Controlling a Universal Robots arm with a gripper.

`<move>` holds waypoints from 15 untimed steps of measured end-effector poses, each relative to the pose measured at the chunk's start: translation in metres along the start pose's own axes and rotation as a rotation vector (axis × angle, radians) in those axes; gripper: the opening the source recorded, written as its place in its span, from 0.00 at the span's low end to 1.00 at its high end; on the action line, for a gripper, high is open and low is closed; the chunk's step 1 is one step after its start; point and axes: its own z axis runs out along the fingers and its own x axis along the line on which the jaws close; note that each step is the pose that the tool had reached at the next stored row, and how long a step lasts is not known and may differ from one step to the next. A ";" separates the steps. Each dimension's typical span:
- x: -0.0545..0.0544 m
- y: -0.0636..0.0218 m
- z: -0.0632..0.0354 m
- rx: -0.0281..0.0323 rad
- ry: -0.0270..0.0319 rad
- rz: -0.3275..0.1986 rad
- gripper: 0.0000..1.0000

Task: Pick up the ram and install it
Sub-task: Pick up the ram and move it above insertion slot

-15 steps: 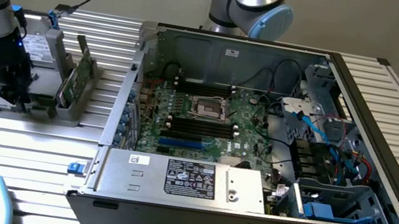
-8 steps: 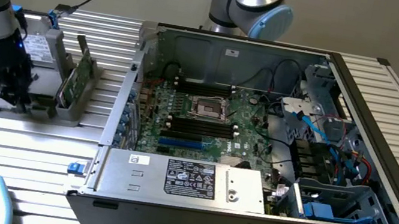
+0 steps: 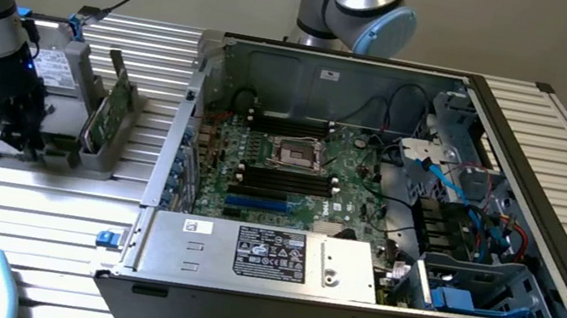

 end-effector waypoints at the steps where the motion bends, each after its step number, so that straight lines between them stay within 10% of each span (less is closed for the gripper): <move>1: 0.000 -0.0001 0.0004 0.0001 -0.0001 0.000 0.33; 11: 0.000 -0.0001 0.0018 -0.0002 -0.0003 0.003 0.33; 15: 0.000 -0.0001 0.0018 -0.0002 -0.0003 0.003 0.14</move>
